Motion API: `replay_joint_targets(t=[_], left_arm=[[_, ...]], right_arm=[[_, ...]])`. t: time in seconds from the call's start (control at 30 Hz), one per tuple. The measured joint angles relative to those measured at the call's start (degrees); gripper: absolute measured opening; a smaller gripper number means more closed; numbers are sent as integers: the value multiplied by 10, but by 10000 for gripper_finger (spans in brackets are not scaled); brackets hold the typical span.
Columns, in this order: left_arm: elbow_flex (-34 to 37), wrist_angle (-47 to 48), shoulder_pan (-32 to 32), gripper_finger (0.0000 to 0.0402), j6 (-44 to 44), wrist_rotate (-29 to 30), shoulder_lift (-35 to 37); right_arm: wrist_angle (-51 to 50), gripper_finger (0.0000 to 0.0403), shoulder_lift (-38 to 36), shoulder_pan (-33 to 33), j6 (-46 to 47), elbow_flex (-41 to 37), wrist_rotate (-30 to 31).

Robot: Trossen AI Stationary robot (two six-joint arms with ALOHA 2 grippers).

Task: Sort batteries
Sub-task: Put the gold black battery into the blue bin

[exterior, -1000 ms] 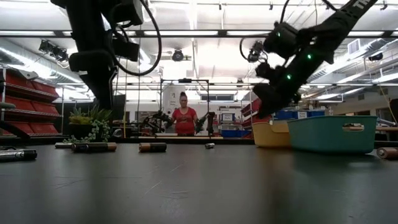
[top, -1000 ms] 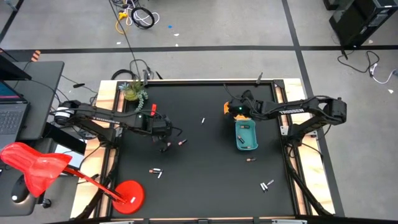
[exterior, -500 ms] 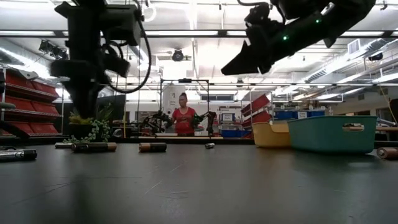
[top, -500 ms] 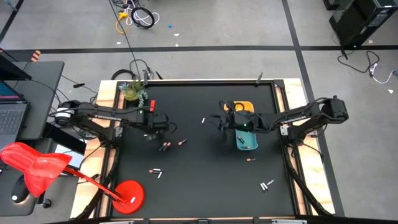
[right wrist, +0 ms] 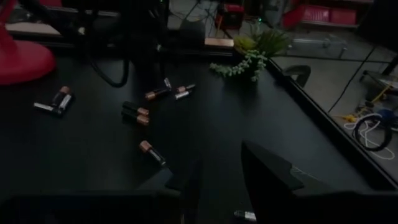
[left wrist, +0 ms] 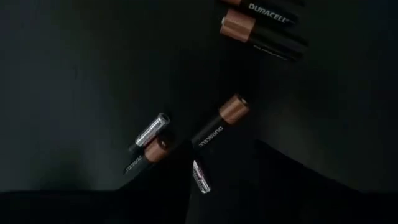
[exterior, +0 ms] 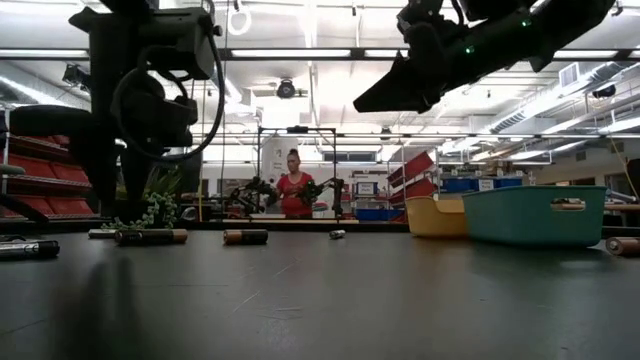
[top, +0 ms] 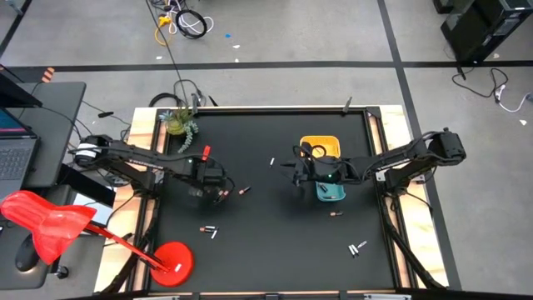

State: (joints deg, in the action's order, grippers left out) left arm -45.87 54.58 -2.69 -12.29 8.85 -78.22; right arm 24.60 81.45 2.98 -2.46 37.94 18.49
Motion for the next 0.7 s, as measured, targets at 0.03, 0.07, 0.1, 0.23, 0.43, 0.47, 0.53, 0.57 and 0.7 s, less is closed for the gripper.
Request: replay_joint_targets(t=[0.03,0.07,0.1,0.23,0.43,0.47,0.53,0.57,0.7], left_arm=[[0,-2,0,163,0,0,0],[0,-10,-1,163,1,-1,-4],[0,-21,-1,163,9,-6,-7],[-3,-34,-1,163,27,-20,-31],[-3,-34,-1,163,27,-6,-83],[-3,-35,-1,163,23,2,-90],[-3,-35,-1,163,19,14,-106],[-3,-35,-1,163,16,17,-114],[-6,-36,-1,163,-7,21,-148]], right_arm=[[13,123,0,0,-2,-5,0],[28,123,0,0,-3,-10,0],[43,123,0,0,-3,-17,0],[88,123,0,0,4,-47,-1],[121,123,0,0,12,-70,-1],[124,123,0,0,12,-71,-1],[130,123,0,0,11,-71,-1],[132,123,0,0,11,-71,-1],[132,123,0,0,9,-71,-2]])
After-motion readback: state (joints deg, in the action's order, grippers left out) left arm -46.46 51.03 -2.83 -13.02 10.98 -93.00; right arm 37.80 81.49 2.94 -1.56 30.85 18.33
